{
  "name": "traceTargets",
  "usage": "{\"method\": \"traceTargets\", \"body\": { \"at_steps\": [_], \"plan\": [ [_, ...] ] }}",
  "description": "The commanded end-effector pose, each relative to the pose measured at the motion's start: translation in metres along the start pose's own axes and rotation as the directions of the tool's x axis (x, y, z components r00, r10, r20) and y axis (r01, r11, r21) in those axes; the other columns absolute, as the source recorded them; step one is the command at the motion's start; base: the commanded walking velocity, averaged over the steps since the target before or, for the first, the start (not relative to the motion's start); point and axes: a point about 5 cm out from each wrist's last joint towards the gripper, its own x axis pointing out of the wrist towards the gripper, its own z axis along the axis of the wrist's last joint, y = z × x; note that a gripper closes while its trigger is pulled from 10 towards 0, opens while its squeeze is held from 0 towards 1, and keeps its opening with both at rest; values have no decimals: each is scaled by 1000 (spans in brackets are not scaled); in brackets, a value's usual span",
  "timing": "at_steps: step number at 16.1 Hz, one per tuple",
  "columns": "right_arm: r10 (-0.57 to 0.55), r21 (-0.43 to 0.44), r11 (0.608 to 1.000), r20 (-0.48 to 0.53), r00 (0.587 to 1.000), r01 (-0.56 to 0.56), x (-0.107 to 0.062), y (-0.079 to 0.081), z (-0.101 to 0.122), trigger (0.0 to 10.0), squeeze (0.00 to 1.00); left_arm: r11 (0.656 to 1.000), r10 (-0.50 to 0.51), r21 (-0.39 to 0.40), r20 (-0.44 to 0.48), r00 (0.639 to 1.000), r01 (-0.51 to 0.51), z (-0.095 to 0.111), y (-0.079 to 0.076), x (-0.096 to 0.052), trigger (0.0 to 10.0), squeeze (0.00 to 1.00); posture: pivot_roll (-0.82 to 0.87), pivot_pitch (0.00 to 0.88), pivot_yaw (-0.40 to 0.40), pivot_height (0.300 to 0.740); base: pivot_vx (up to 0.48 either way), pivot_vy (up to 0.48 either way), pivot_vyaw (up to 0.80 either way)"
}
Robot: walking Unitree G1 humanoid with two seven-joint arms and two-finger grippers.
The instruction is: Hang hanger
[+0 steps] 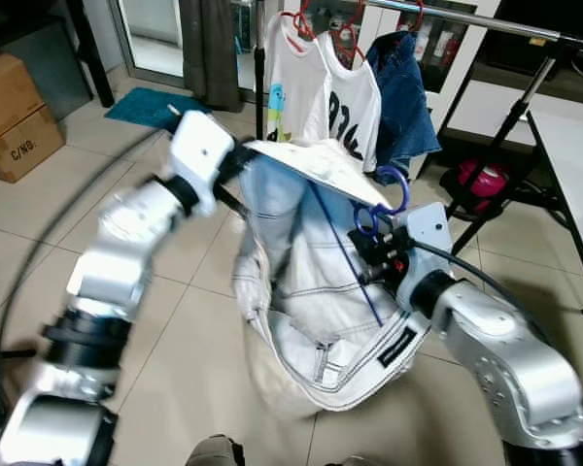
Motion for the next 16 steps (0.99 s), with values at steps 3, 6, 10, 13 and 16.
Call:
{"method": "traceTargets", "body": {
  "at_steps": [3,6,10,13,16],
  "plan": [
    [112,-56,992,-29,993,-114,-20,-5,-5,0,0,973,217,85,-6,976,-216,13,64,-17,0,0,37,21,-45,740,0,0,0],
    [174,-77,981,-46,984,-177,-28,-5,-7,0,0,964,260,68,-20,965,-258,14,81,-17,0,0,37,20,-44,740,0,0,0],
    [182,31,983,41,982,-183,-38,-11,-4,0,0,925,365,-90,-55,930,-368,0,108,-18,0,0,34,21,-41,740,0,0,0],
    [78,149,984,152,985,-101,-37,-20,2,0,0,888,390,-216,-110,914,-405,-20,106,-18,0,0,32,25,-35,740,0,0,0],
    [-123,308,951,245,962,43,-24,-29,9,0,0,932,232,-266,-85,969,-246,-28,68,-1,0,0,36,30,-36,740,0,0,0]
  ]
}}
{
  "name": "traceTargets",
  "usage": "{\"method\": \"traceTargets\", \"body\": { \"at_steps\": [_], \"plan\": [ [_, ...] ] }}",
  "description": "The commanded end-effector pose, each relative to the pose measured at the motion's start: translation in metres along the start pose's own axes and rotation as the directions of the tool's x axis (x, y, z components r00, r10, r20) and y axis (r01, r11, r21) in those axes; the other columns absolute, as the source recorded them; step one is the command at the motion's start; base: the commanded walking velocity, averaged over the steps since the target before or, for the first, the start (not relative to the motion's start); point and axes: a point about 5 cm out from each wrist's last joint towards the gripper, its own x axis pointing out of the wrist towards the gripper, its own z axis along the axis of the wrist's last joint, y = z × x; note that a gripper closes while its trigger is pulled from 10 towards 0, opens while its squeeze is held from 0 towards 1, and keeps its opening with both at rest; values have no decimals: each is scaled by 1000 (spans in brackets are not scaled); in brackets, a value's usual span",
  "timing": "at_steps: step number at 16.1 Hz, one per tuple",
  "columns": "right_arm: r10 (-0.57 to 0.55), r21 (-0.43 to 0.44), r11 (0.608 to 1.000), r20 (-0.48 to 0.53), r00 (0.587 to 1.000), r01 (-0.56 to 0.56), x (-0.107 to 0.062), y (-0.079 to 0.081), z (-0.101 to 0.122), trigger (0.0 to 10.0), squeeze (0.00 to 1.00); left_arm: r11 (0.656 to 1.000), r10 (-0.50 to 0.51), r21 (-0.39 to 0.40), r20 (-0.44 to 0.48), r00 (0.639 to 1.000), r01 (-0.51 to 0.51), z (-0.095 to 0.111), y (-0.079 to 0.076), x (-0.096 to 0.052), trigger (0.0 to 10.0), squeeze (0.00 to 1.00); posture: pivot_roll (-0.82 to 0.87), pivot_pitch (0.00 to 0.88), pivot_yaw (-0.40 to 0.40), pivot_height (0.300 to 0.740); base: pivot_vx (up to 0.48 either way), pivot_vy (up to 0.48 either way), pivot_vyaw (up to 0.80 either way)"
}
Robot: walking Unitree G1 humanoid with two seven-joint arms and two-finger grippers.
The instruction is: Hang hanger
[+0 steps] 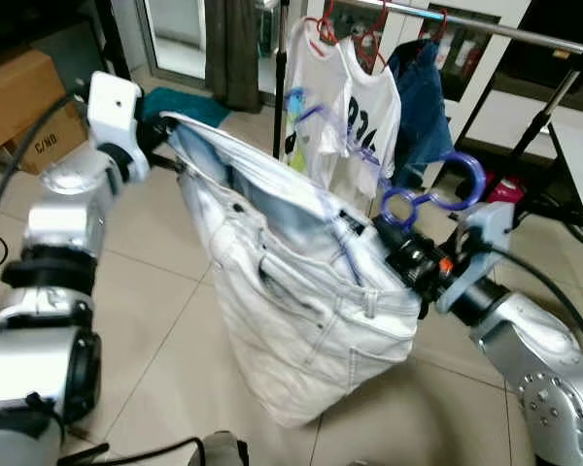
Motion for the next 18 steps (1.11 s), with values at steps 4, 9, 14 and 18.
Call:
{"method": "traceTargets", "body": {
  "at_steps": [4,9,14,18],
  "plan": [
    [-254,124,963,143,957,237,17,-9,10,0,0,953,-300,-17,42,953,301,-4,-85,7,0,0,40,36,-43,740,0,0,0],
    [-349,76,937,182,919,341,17,-14,11,0,0,958,-260,-107,63,964,265,-1,-108,-3,0,0,39,41,-25,740,0,0,0],
    [-368,-120,927,-120,922,354,-7,-10,-37,10000,0,996,-47,-84,-109,993,38,-45,-102,-52,10000,0,44,64,-28,740,0,0,-90],
    [-354,-125,932,-130,926,339,-6,2,-43,10000,0,992,75,-91,-138,988,-88,-53,-100,-74,10000,0,55,84,-31,740,0,0,-797]
  ]
}}
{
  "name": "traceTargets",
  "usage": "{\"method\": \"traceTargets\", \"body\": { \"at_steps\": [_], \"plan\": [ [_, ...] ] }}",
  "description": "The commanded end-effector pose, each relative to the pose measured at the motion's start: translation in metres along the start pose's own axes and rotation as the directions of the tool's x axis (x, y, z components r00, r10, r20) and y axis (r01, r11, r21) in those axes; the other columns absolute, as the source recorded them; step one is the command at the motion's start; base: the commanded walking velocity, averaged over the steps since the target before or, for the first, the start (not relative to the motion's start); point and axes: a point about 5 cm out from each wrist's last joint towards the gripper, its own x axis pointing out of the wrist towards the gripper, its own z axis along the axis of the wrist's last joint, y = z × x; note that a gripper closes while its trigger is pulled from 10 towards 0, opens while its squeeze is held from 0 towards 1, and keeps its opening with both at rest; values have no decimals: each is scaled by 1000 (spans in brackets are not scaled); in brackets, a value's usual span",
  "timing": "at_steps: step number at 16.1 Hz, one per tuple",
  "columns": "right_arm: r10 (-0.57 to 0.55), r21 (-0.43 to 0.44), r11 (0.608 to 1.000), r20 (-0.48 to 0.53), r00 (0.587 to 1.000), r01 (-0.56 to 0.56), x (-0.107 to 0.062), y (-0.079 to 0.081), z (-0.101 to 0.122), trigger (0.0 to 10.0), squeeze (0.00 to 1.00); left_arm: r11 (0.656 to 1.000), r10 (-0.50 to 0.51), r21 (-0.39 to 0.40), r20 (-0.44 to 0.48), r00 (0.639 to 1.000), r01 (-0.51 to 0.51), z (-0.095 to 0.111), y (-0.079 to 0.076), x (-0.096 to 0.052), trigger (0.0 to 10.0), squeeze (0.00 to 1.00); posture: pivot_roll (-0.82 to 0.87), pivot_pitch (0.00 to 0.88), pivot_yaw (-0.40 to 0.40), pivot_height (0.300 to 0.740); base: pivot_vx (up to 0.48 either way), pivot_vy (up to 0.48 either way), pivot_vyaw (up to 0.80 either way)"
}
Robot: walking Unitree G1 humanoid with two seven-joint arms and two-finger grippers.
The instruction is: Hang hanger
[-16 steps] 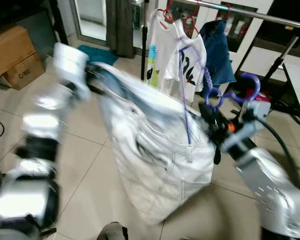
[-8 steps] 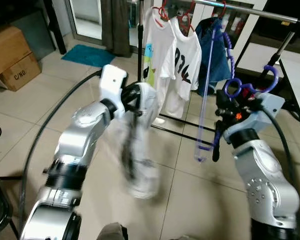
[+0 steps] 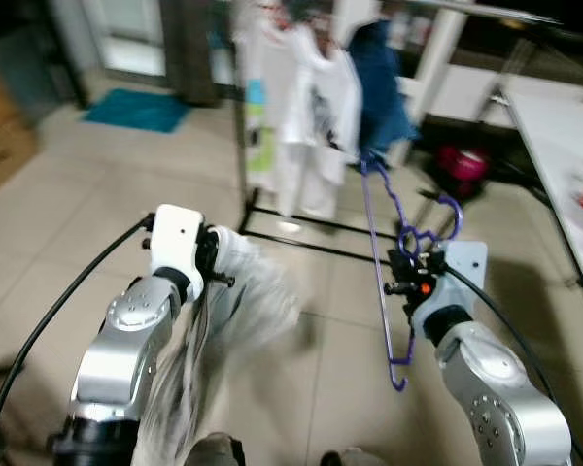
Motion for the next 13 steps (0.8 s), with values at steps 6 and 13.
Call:
{"method": "traceTargets", "body": {
  "at_steps": [6,13],
  "plan": [
    [-27,7,1000,87,996,26,-2,-2,20,10000,0,993,-83,81,33,996,80,11,-11,-15,10000,0,64,95,-56,740,0,0,-798],
    [4,-37,999,83,997,-1,-7,1,17,10000,0,994,-79,71,24,997,78,10,-14,-18,10000,0,53,95,-55,740,0,0,-788]
  ]
}}
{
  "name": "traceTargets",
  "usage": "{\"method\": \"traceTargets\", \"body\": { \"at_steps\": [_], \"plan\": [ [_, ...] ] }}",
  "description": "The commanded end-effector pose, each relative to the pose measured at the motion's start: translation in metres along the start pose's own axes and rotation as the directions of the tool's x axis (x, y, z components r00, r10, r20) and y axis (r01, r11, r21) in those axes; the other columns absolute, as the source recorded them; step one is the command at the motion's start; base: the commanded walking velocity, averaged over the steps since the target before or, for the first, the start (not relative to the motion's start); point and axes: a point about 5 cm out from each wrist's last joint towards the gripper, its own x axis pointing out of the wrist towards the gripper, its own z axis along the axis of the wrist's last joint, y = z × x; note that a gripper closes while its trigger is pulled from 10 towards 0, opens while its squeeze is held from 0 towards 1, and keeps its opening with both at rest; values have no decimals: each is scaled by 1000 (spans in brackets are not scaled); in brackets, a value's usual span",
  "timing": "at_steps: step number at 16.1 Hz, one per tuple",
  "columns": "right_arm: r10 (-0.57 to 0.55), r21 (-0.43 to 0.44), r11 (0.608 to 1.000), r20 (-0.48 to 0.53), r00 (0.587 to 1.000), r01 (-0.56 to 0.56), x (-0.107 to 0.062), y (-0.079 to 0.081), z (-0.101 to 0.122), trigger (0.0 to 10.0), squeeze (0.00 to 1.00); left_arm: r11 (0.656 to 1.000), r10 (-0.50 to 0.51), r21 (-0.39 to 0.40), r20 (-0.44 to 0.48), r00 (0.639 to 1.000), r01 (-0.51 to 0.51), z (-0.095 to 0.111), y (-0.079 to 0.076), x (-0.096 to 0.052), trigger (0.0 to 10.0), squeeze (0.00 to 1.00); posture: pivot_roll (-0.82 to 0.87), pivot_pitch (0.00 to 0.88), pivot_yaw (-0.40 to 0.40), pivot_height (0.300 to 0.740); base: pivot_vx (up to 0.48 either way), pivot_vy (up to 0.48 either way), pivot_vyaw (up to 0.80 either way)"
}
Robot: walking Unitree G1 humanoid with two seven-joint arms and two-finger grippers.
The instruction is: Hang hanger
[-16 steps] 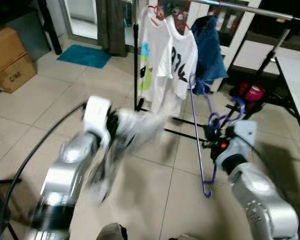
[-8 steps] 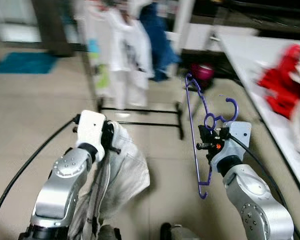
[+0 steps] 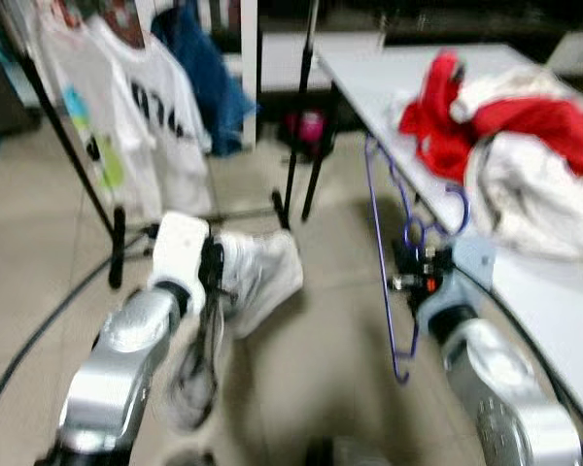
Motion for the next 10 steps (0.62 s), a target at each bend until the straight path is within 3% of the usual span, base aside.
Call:
{"method": "traceTargets", "body": {
  "at_steps": [1,10],
  "plan": [
    [-11,4,1000,-3,1000,11,-2,-1,-1,10000,0,1000,-18,11,31,999,18,8,-4,0,10000,0,53,95,-53,740,0,0,-800],
    [-25,9,1000,0,1000,25,-3,-3,0,10000,0,999,-33,16,27,999,32,9,-8,2,10000,0,50,91,-55,740,0,0,-800]
  ]
}}
